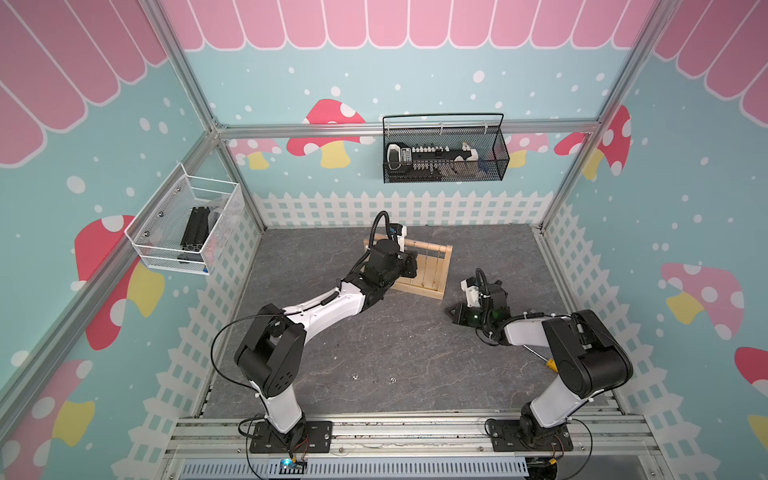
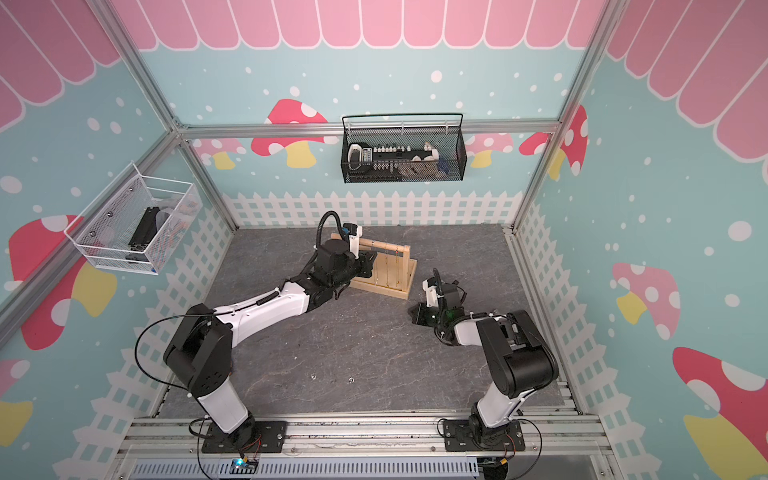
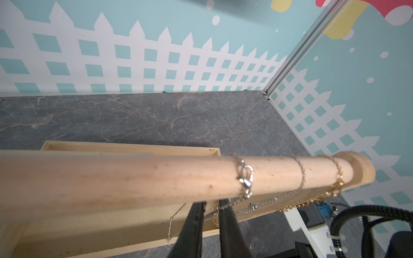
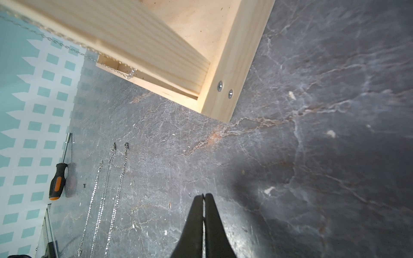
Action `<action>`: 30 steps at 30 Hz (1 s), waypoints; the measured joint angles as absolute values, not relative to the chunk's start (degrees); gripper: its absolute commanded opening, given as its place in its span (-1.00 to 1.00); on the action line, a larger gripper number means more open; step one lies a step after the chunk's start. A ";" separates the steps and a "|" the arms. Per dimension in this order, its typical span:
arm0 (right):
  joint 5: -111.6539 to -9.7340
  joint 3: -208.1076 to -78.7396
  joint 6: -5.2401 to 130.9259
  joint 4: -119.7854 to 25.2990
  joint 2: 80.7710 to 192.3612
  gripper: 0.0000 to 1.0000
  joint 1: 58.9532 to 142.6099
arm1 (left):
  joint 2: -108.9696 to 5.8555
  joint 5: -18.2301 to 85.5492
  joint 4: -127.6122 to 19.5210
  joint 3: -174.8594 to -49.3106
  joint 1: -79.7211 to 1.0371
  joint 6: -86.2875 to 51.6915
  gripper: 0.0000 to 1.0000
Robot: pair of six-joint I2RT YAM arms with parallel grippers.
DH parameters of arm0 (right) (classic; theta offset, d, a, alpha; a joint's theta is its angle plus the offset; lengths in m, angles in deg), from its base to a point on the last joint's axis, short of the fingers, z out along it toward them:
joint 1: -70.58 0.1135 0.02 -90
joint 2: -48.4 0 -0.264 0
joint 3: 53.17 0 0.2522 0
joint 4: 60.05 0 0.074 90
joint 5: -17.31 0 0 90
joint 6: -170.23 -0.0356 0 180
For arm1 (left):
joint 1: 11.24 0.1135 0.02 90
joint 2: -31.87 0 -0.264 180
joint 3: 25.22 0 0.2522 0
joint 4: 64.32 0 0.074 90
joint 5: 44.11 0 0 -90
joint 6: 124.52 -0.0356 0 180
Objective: Take the necklace off the jewelry display stand
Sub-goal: Take off the necklace from the stand.
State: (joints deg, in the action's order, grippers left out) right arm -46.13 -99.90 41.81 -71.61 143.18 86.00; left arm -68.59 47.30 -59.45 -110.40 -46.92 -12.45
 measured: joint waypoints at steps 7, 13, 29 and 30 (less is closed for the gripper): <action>-46.06 -99.90 41.79 -71.61 143.18 -0.85 86.00 | -68.27 47.58 -59.08 -110.40 -46.92 -13.11 -1.00; -46.02 -99.90 41.77 -71.64 143.18 -0.85 86.00 | -64.81 49.70 -57.13 -110.42 -46.90 -14.73 -1.00; -45.60 -99.90 41.57 -72.29 143.18 -0.85 86.00 | -56.20 71.28 -47.41 -114.51 -43.01 -20.26 -1.00; -45.60 -99.90 41.57 -72.31 143.18 -0.85 86.00 | -55.48 72.46 -47.01 -114.05 -42.42 -20.41 -1.00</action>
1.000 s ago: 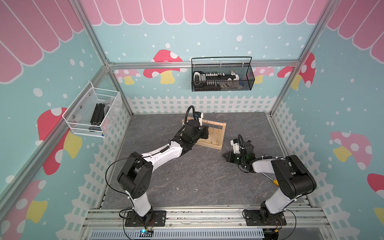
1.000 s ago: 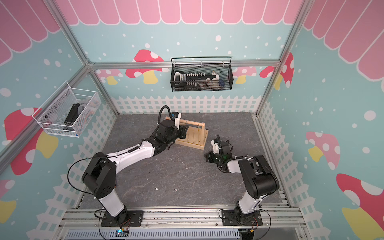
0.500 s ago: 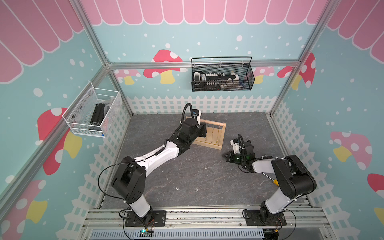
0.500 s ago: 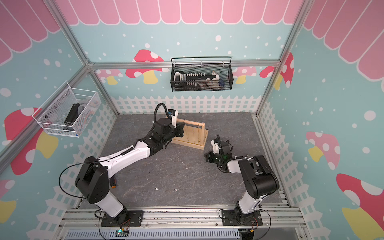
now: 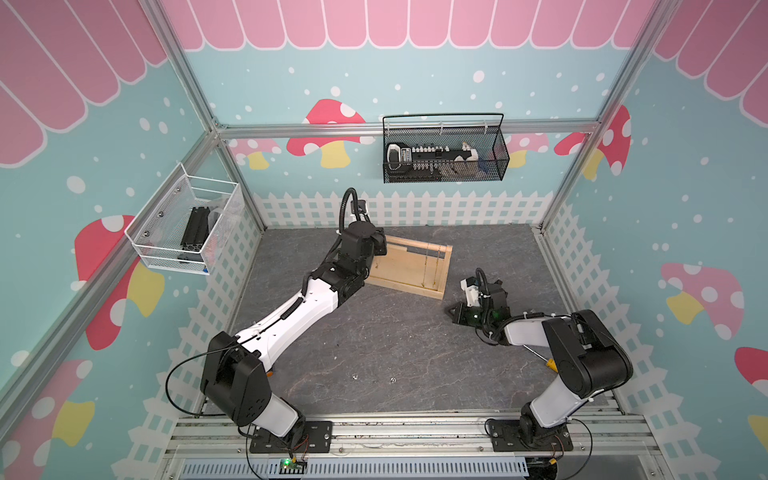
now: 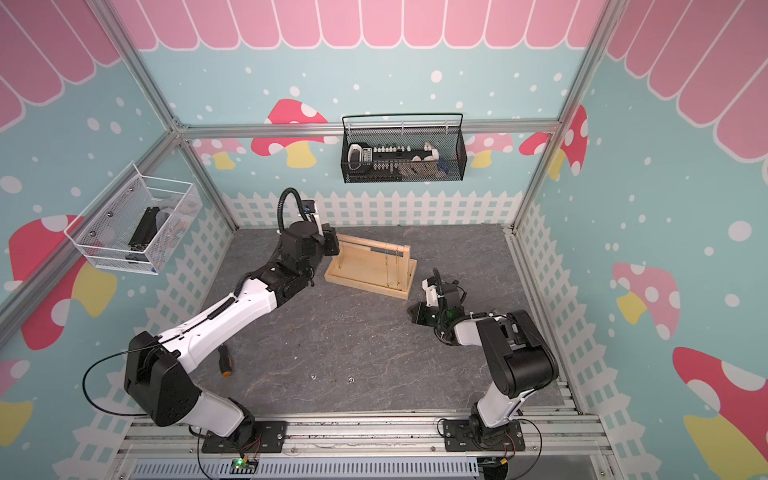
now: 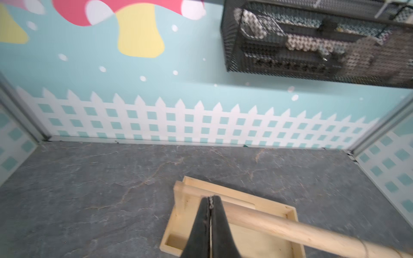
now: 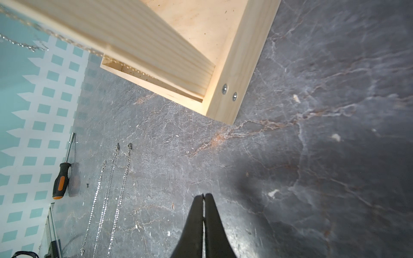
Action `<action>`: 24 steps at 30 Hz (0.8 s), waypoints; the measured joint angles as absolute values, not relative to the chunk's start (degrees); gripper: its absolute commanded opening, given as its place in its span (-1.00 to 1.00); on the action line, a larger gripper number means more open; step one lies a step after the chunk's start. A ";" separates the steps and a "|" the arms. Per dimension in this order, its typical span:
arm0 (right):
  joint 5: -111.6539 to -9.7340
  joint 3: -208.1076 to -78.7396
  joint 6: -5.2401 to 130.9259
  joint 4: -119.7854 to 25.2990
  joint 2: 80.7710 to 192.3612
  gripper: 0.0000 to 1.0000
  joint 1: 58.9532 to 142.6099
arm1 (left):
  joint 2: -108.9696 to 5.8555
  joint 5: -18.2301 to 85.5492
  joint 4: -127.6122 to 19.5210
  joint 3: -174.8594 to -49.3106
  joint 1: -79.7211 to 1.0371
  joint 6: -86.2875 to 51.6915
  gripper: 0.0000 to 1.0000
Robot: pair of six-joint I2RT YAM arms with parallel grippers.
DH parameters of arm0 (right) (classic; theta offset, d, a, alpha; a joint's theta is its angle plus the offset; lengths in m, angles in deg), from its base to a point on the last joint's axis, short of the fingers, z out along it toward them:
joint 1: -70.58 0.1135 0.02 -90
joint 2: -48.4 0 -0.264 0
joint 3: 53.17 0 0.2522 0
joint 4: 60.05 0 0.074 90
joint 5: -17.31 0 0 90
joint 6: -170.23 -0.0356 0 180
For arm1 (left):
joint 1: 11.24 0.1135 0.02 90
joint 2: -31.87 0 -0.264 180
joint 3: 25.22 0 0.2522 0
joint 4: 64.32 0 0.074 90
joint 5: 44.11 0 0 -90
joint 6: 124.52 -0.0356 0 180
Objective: Take the necklace off the jewelry display stand
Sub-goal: Take off the necklace from the stand.
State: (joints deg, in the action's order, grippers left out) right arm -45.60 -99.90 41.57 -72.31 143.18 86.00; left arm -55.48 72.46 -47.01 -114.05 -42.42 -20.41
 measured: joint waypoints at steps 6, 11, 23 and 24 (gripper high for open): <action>-45.60 -99.90 41.57 -72.42 143.18 -0.85 86.00 | -50.78 77.92 -45.33 -111.51 -40.78 -21.09 -1.00; -45.62 -99.90 41.57 -72.44 143.18 -0.85 85.96 | -45.69 75.80 -43.25 -109.57 -40.52 -20.61 -1.00; -47.59 -99.86 42.58 -69.78 139.73 -0.85 85.13 | -31.81 53.64 -31.86 -105.92 -50.25 -16.61 -1.00; -47.96 -99.75 42.69 -69.67 138.94 -0.85 84.99 | -30.82 51.91 -31.30 -105.22 -51.36 -16.41 -1.00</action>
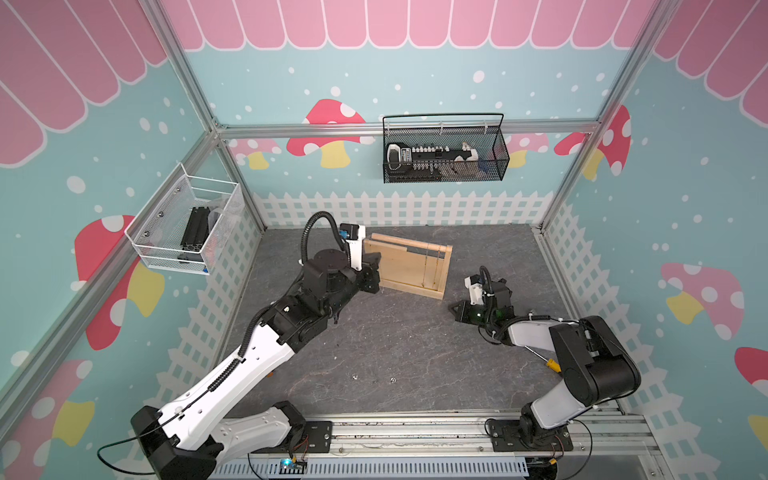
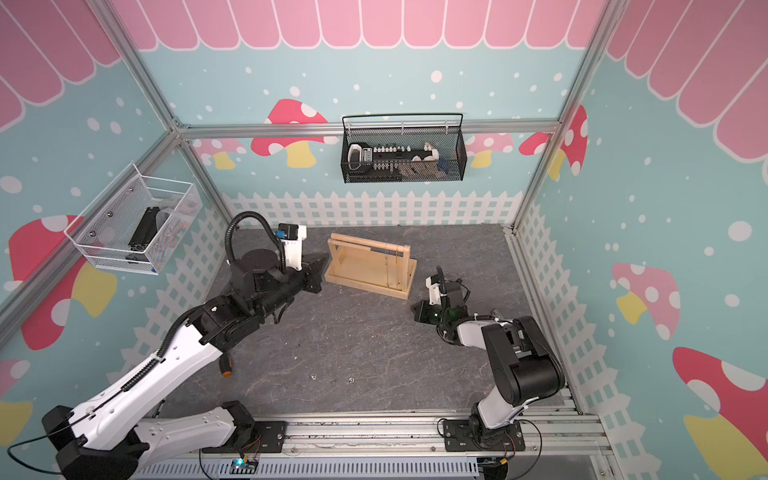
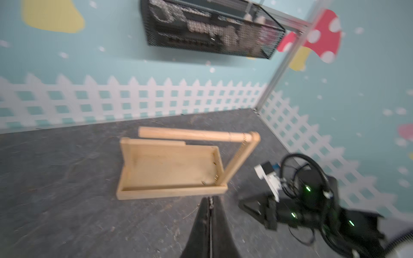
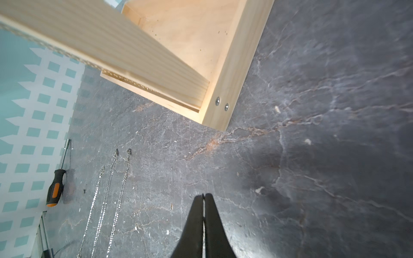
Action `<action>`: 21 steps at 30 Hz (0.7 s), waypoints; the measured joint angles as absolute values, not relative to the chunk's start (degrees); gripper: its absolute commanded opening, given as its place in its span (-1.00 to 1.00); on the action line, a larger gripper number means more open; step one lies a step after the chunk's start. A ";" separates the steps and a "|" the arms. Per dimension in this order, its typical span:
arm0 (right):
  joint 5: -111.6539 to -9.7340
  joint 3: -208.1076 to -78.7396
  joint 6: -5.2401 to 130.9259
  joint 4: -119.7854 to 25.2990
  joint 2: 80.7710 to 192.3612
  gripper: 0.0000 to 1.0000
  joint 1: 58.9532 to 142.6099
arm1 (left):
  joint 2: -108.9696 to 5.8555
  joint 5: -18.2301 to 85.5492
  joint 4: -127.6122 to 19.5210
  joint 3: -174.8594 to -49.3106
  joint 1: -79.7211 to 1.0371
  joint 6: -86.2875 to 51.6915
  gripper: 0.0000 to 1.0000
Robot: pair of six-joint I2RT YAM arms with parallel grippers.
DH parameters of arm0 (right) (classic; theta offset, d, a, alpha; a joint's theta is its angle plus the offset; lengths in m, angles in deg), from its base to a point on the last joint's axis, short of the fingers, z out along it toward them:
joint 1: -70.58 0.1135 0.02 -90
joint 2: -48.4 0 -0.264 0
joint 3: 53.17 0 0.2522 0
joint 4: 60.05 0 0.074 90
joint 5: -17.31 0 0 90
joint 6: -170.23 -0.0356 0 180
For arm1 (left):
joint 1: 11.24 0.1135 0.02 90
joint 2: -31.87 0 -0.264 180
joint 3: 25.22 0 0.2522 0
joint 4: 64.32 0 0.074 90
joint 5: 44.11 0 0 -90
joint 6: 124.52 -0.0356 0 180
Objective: Take the necklace off the jewelry display stand
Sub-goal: Place the necklace at the center of the board.
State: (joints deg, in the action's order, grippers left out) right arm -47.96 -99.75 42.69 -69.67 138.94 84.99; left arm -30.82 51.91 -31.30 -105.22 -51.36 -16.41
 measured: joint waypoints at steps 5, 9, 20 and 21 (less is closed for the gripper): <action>-51.02 -98.99 44.02 -68.23 134.88 -0.85 84.82 | -26.08 43.32 -29.35 -101.31 -55.58 -14.33 -1.00; -53.05 -98.27 44.83 -67.15 133.06 -0.85 84.82 | -24.31 36.76 -29.74 -98.68 -59.16 -13.26 -1.00; -54.78 -97.30 45.73 -66.19 132.63 -0.85 84.82 | -23.39 31.98 -31.80 -92.15 -71.60 -11.10 -1.00; -54.87 -97.30 45.75 -66.15 132.63 -0.85 84.82 | -23.28 32.26 -31.80 -91.78 -72.30 -11.10 -1.00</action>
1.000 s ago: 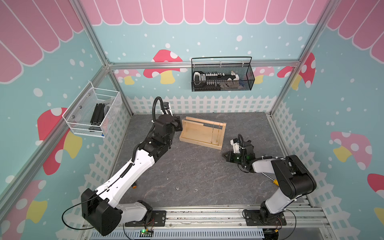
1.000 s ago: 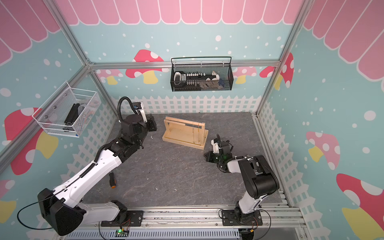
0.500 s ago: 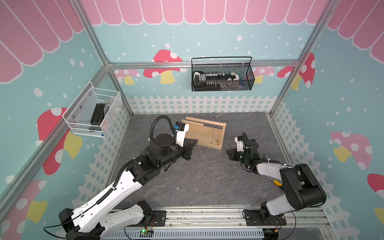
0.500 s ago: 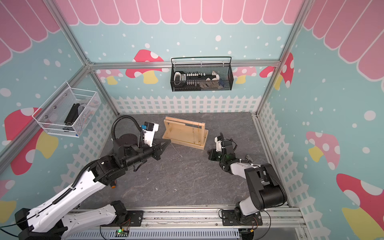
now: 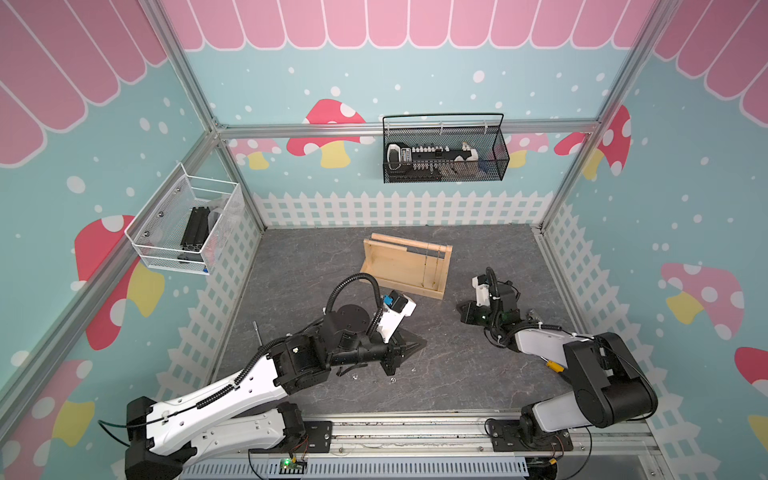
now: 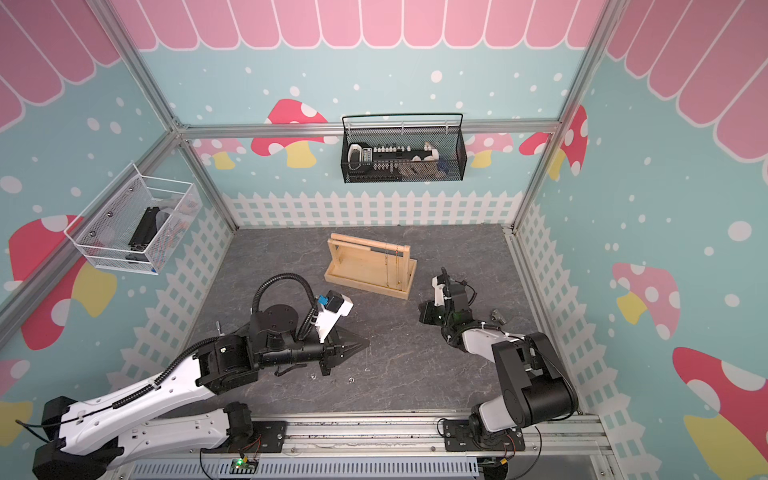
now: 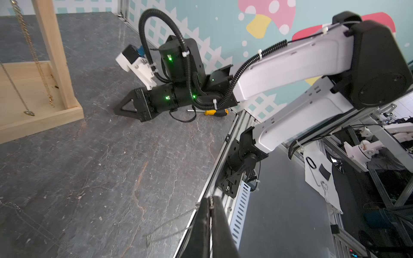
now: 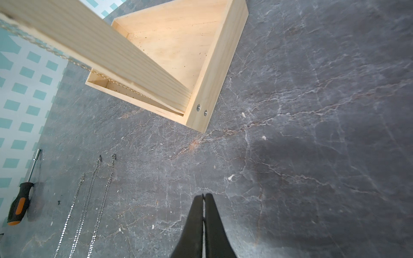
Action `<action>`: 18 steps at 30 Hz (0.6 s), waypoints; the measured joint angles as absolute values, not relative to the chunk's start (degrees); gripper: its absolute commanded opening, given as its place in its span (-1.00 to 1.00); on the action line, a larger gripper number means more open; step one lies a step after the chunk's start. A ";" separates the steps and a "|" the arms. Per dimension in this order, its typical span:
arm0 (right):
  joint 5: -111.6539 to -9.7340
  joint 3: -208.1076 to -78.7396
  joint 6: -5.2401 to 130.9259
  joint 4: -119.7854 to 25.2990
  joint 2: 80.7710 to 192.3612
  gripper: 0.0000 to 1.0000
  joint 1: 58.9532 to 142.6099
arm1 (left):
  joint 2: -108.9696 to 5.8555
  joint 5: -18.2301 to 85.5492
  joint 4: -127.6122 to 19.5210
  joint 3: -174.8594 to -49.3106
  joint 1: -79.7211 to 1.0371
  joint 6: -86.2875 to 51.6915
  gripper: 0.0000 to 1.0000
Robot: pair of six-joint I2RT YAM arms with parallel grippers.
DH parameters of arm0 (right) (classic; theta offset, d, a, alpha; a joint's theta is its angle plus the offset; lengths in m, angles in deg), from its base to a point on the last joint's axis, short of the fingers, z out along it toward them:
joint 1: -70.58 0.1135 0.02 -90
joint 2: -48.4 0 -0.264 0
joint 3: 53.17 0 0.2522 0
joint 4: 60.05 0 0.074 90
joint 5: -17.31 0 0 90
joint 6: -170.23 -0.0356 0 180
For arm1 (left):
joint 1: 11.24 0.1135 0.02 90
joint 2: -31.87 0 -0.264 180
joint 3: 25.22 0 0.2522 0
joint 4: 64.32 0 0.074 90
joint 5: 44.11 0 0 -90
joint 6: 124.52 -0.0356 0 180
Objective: Take the necklace off the jewelry display stand
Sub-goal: Place the necklace at the center of the board.
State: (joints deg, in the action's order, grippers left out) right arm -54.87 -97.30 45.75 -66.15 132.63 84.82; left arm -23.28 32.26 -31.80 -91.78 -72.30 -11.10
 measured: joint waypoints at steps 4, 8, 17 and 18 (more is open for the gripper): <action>-55.02 -97.30 45.92 -66.02 132.63 -0.85 84.82 | -22.96 33.75 -31.86 -90.75 -73.85 -11.03 -1.00; -55.13 -97.30 45.92 -66.00 132.63 -0.85 84.82 | -22.76 35.15 -32.26 -89.17 -74.86 -10.77 -1.00; -55.13 -97.30 45.94 -66.00 132.63 -0.85 84.82 | -24.29 36.13 -32.83 -86.05 -75.86 -10.68 -1.00; -55.13 -97.30 45.94 -66.00 132.63 -0.85 84.82 | -24.16 36.26 -32.91 -85.55 -75.88 -10.68 -1.00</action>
